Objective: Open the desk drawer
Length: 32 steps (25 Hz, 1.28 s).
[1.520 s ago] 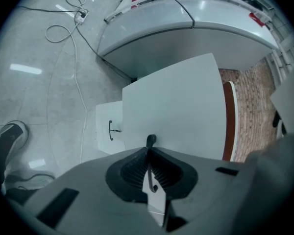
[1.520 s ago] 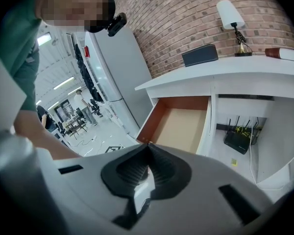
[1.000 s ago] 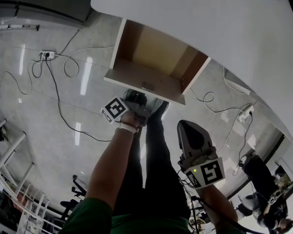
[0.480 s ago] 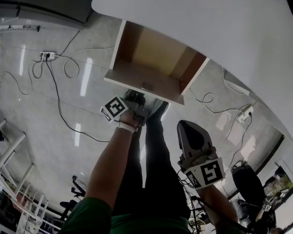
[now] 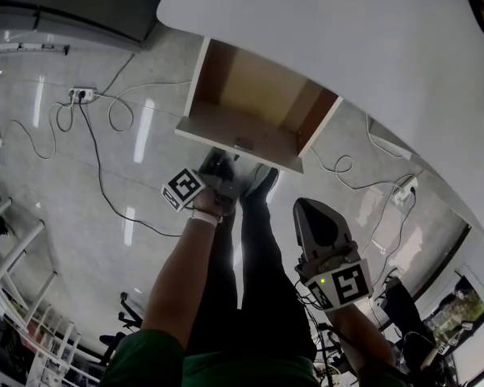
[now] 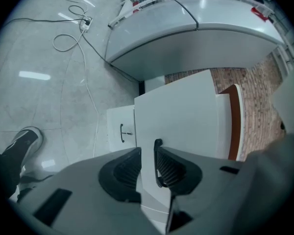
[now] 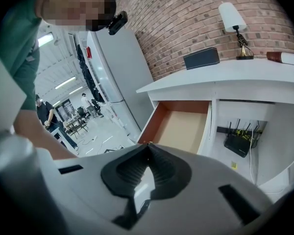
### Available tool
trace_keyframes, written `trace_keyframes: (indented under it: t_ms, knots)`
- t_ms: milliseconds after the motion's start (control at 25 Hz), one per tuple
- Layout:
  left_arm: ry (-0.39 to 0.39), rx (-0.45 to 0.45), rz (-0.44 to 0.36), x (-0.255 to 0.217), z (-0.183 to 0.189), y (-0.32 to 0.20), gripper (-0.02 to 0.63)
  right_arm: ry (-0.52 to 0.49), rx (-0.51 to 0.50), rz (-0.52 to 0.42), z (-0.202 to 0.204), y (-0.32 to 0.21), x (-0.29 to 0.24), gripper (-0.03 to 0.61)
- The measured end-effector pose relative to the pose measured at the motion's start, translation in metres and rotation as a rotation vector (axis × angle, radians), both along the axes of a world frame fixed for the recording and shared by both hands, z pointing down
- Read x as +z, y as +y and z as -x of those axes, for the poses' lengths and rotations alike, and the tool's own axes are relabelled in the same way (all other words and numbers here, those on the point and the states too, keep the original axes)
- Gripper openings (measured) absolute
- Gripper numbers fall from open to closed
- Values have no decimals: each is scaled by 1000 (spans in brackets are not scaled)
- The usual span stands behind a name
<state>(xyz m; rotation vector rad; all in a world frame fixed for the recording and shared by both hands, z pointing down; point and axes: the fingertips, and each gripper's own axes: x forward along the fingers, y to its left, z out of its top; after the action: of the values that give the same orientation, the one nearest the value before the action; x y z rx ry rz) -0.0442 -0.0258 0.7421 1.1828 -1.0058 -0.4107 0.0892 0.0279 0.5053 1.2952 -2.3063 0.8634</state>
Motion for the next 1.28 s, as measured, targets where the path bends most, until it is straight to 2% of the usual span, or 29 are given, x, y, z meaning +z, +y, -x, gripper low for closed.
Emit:
trace_keyframes:
  t_ms: [200,320,440,560,640,760,960,1040,1160,1240,1280]
  knots:
    - [-19,50,4,-14,4,11,91,12,9,-29,-4,-8,-14,1]
    - [-72,101,6,-33,12,18,91,22,29,-60,-10,-18,-35,2]
    - [-144,147,-28,-72,24,16,91,33,37,-115,-15,-33,-67,2]
    - [-192,203,-102,-131,33,8,91,43,51,-157,-21,-47,-102,1]
    - [-229,239,-172,-180,37,-5,89,39,66,-189,-25,-59,-127,1]
    - [-314,276,-338,-264,44,-33,89,29,84,-243,-26,-76,-165,2]
    - [-463,387,-606,-402,24,-61,87,14,89,-320,-17,-87,-228,2]
    - [-552,451,-738,-452,6,-67,84,13,80,-347,-15,-90,-251,1]
    - [-728,541,-909,-516,-17,-74,77,17,72,-387,-11,-98,-280,0]
    - [-842,553,-970,-546,-25,-83,71,18,74,-428,-10,-107,-296,0]
    - [-880,540,-975,-557,-28,-83,69,17,75,-439,-11,-108,-305,2]
